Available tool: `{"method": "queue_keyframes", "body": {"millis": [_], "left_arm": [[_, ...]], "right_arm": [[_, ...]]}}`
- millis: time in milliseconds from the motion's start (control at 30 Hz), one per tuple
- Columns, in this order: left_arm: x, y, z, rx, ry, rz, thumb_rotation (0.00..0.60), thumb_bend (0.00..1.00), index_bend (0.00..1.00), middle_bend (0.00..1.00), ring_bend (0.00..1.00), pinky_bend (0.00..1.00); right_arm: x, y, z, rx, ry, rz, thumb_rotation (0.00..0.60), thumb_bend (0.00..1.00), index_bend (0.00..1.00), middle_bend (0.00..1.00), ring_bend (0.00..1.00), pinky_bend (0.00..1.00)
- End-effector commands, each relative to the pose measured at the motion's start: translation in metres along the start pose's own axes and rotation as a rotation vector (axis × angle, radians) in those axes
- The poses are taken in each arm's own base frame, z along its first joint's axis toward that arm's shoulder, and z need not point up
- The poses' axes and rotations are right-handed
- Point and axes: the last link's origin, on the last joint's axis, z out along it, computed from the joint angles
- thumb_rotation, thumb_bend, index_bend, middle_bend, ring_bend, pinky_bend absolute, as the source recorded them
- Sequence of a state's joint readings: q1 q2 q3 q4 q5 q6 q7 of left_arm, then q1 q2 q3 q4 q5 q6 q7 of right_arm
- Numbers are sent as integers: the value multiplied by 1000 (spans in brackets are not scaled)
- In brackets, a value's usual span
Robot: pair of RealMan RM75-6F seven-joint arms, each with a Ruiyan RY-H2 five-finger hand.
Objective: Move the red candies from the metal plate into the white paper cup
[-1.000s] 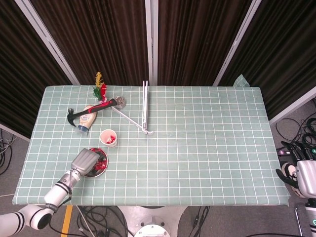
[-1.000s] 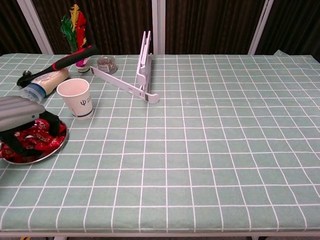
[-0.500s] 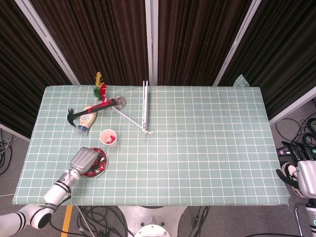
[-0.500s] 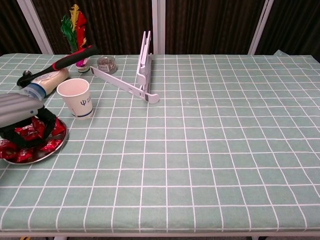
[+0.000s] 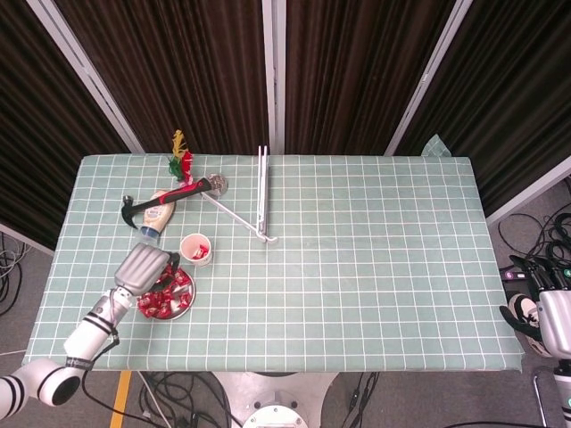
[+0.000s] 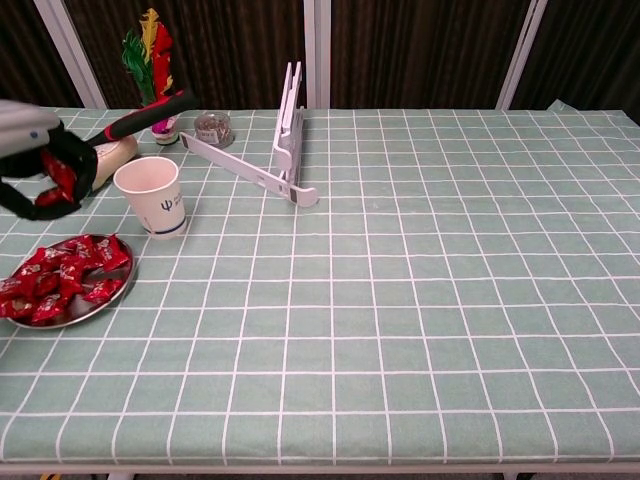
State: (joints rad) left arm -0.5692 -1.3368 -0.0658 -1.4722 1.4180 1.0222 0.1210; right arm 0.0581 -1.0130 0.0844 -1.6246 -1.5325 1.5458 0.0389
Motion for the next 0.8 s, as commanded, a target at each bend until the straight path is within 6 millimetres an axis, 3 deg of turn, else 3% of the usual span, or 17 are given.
{"method": "queue_keyframes", "body": {"millis": [33, 233, 433, 800], "left_arm": [[22, 7, 17, -27, 37, -8, 600, 447, 678, 760, 968, 1000], [32, 20, 55, -57, 20, -44, 600, 446, 673, 744, 968, 1000], [22, 32, 80, -66, -23, -53, 600, 444, 665, 734, 968, 1000], [11, 30, 85, -38, -39, -62, 600, 405, 614, 667, 966, 1000]], "right_arm": [[0, 0, 0, 0, 1, 0, 600, 110, 170, 269, 168, 410], [2, 2, 0, -5, 5, -4, 600, 110, 170, 270, 168, 411], [1, 5, 0, -19, -2, -8, 600, 110, 170, 270, 168, 411], [-1, 5, 2, -24, -10, -7, 600, 110, 170, 271, 168, 413]]}}
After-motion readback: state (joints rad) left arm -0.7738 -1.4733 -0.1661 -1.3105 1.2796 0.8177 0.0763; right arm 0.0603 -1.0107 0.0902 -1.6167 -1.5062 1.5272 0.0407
